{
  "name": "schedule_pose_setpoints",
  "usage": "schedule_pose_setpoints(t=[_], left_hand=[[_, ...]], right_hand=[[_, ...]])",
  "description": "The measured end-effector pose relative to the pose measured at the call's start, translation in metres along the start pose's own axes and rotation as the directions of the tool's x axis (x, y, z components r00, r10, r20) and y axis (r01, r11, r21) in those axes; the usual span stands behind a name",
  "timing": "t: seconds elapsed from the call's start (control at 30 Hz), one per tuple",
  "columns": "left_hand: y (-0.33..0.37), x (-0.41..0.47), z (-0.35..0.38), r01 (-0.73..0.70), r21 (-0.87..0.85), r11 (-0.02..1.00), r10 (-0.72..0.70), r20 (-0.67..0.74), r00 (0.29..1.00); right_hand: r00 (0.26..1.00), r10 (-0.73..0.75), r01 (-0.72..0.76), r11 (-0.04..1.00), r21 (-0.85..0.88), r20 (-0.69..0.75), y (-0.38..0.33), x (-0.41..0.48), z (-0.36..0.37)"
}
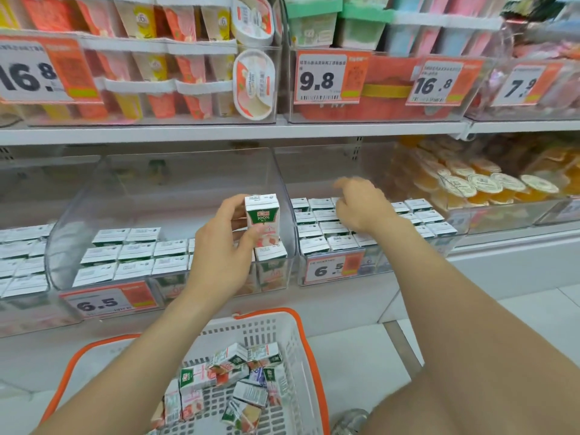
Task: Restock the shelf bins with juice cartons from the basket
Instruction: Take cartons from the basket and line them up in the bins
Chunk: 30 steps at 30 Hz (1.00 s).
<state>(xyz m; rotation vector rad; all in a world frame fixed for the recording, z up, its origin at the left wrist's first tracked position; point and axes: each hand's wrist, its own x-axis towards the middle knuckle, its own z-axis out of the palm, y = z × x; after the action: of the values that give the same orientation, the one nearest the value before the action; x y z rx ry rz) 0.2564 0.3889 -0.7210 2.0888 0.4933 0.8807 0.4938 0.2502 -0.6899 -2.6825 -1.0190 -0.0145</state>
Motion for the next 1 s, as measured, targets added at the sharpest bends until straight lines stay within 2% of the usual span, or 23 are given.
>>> schedule_pose_setpoints(t=[0.03,0.1,0.17,0.2,0.23,0.3,0.43,0.53,0.6,0.67,0.77,0.83,0.9,1.0], left_hand=[[0.002,-0.001,-0.002,-0.001,-0.012,1.000,0.000,-0.016,1.000],[0.006,-0.003,-0.008,-0.008,-0.057,0.998,0.005,-0.053,0.999],[0.007,-0.006,-0.019,-0.012,-0.125,0.992,0.005,-0.057,0.998],[0.008,-0.008,-0.027,-0.010,-0.155,0.988,0.004,-0.039,0.999],[0.008,-0.010,-0.036,-0.004,-0.171,0.985,0.002,-0.011,1.000],[0.008,-0.016,-0.059,0.008,-0.172,0.985,0.001,0.051,0.999],[0.001,-0.031,-0.111,0.022,-0.188,0.982,-0.009,0.073,0.997],[-0.005,-0.041,-0.155,0.029,-0.103,0.994,-0.019,0.100,0.995],[-0.009,-0.047,-0.181,0.036,-0.076,0.996,-0.028,0.102,0.994],[-0.013,-0.051,-0.204,0.016,-0.039,0.999,-0.013,0.082,0.997],[-0.031,-0.056,-0.238,-0.047,0.141,0.989,0.049,-0.012,0.999],[-0.049,-0.056,-0.261,-0.016,0.291,0.957,0.045,-0.095,0.994],[-0.078,-0.051,-0.284,0.104,0.429,0.897,-0.046,-0.143,0.989],[-0.120,-0.043,-0.315,0.313,0.633,0.708,-0.299,-0.132,0.945]], right_hand=[[0.993,-0.012,0.016,0.999,0.032,-0.118,-0.011,-0.004,-0.001],[0.938,-0.007,0.090,0.970,0.226,-0.346,-0.040,-0.019,-0.005],[0.871,-0.079,0.284,0.887,0.364,-0.485,-0.073,-0.044,-0.008],[0.851,-0.163,0.386,0.838,0.386,-0.499,-0.089,-0.058,-0.008],[0.844,-0.249,0.462,0.788,0.408,-0.475,-0.103,-0.071,-0.005],[0.859,-0.352,0.502,0.724,0.473,-0.372,-0.126,-0.093,0.003],[0.905,-0.346,0.422,0.661,0.620,-0.248,-0.159,-0.112,0.016],[0.933,-0.326,0.321,0.563,0.762,-0.152,-0.189,-0.123,0.022],[0.920,-0.372,0.319,0.526,0.789,-0.124,-0.215,-0.128,0.027],[0.901,-0.410,0.365,0.542,0.757,-0.142,-0.242,-0.129,0.031],[0.889,-0.420,0.416,0.568,0.710,-0.184,-0.283,-0.127,0.034],[0.878,-0.418,0.452,0.569,0.687,-0.231,-0.310,-0.127,0.034],[0.867,-0.426,0.475,0.551,0.686,-0.258,-0.336,-0.125,0.033],[0.839,-0.482,0.516,0.562,0.646,-0.251,-0.377,-0.113,0.040]])
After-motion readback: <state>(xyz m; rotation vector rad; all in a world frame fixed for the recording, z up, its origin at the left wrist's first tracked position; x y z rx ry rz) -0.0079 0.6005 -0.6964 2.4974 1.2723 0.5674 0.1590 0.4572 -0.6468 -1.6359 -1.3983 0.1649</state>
